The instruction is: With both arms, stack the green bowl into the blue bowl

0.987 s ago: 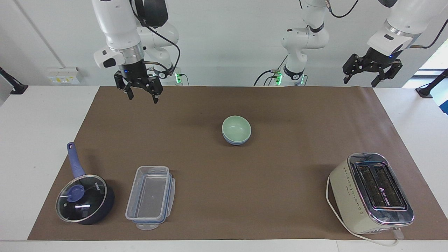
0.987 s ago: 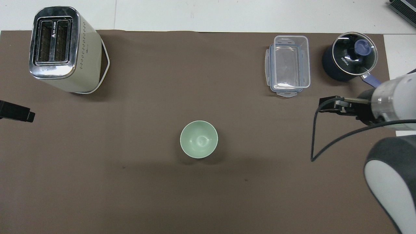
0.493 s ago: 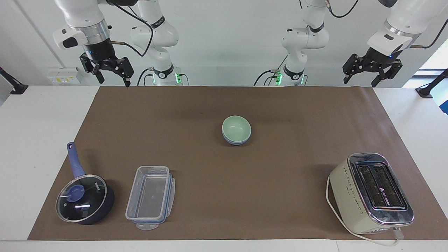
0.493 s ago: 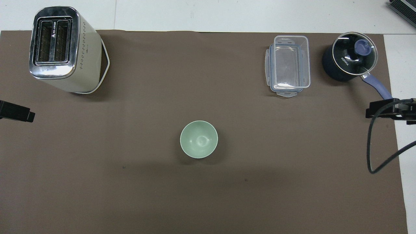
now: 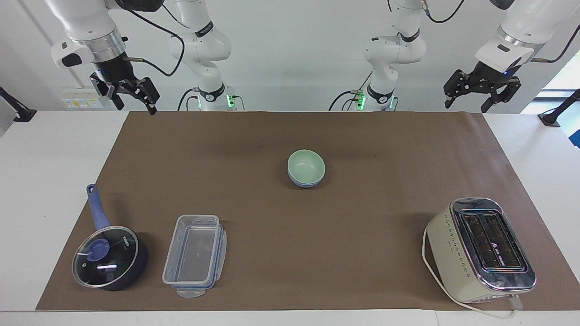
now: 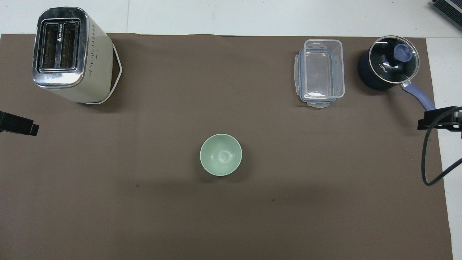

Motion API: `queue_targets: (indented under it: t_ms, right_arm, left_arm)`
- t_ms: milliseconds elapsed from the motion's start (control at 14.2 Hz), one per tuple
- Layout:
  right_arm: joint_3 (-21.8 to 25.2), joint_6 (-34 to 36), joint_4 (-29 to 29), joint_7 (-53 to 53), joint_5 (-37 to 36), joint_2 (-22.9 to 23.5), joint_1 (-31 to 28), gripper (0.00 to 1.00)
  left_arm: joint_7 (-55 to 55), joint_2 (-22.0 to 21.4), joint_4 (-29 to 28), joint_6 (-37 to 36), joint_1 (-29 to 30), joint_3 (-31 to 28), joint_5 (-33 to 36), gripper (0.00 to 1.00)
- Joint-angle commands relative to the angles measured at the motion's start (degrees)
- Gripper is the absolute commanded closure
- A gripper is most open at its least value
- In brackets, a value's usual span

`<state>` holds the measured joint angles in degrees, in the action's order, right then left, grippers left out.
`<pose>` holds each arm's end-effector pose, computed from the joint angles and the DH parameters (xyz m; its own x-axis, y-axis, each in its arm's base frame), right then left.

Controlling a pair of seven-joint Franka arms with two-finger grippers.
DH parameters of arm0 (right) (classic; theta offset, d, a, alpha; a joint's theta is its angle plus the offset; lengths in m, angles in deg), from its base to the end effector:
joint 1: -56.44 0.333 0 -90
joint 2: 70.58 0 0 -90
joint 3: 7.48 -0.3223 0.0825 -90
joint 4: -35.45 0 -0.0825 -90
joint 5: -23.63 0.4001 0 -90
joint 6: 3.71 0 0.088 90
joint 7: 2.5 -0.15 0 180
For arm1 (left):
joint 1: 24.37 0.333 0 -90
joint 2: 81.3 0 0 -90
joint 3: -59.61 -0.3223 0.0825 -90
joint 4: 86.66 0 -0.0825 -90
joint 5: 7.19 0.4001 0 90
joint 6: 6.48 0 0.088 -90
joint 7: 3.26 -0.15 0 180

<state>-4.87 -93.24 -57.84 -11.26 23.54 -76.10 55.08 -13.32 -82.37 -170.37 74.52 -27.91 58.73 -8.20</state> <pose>0.5389 -0.0388 0.6125 0.9750 -0.2203 0.0298 -0.2201 -0.9754 -0.0074 0.5457 -0.0281 0.6374 0.9745 -0.2228 -0.0251 -0.2223 -0.9747 0.0225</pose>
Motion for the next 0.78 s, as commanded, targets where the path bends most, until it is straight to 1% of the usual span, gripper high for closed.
queue_targets:
  t_ms: [0, 141, 352, 705]
  right_arm:
    - [0.0, 2.5, 1.3, 1.7, 0.6, 0.1, -0.2, 0.00]
    - [-0.2, 3.3, 1.9, 3.8, 0.4, 0.0, -0.1, 0.00]
    - [-0.5, 2.9, 1.9, 3.7, 0.5, 0.0, 0.0, 0.00]
    - [-0.6, 4.1, 1.9, 3.8, 0.5, -0.2, 0.0, 0.00]
  left_arm:
    - [0.6, -1.4, -1.4, -0.4, 0.3, 0.2, 0.7, 0.00]
    - [0.6, -1.4, -1.4, -0.4, 0.3, 0.2, 0.7, 0.00]
    - [0.6, -1.4, -1.4, -0.4, 0.2, 0.2, 0.7, 0.00]
    - [0.3, -1.3, -1.3, -0.1, -0.3, 0.3, 0.7, 0.00]
